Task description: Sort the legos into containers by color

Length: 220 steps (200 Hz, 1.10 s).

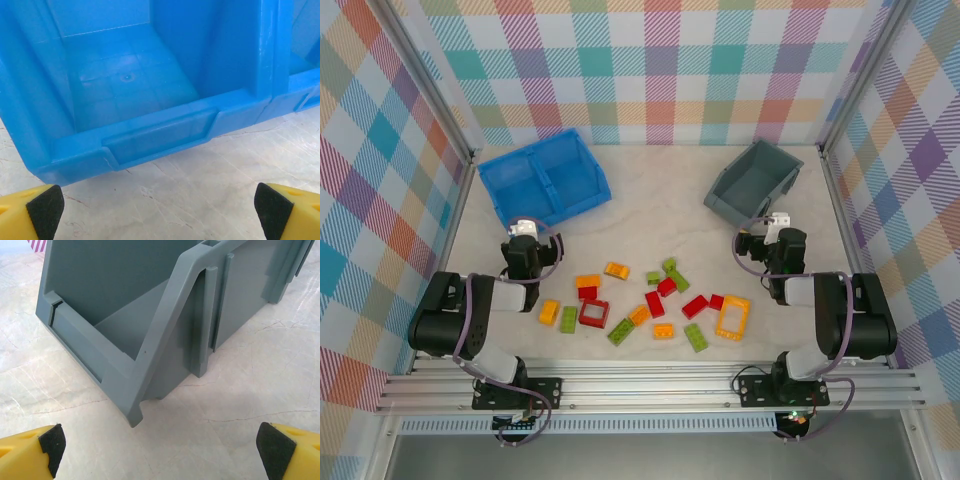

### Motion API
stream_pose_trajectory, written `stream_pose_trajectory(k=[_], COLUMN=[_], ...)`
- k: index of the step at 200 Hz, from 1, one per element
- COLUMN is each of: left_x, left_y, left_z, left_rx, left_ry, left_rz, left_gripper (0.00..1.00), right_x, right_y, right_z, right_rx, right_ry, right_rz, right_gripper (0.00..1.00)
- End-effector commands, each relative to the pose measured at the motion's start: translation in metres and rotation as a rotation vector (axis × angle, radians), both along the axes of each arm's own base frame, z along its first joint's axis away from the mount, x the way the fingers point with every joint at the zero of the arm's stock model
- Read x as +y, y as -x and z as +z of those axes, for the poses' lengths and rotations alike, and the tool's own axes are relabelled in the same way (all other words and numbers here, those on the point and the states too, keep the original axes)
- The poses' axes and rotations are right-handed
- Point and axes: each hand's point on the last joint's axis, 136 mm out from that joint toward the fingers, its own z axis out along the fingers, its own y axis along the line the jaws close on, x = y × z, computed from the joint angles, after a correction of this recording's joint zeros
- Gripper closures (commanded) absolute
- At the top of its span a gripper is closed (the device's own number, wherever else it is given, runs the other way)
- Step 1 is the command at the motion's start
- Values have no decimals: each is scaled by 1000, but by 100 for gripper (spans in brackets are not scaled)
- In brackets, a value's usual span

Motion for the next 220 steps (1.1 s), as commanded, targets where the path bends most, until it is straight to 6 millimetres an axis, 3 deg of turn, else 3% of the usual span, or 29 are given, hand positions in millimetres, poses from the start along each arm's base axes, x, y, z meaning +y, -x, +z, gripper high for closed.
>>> stream_pose_trajectory(k=[1, 165, 192, 220], left_x=[4, 3, 17, 9], left_y=[-5, -3, 16, 57], left_z=[9, 11, 70, 146], left_rx=[-36, -49, -46, -140], left_ry=[1, 3, -4, 13], left_rz=[16, 11, 140, 185], left_gripper=[0, 0, 0, 0], right_x=[4, 4, -6, -15], right_y=[-7, -7, -1, 18], right_z=[11, 12, 42, 137], right_rx=[-40, -42, -8, -134], right_ry=[-5, -5, 5, -4], right_rz=[21, 22, -54, -138], right_gripper=[0, 0, 0, 0])
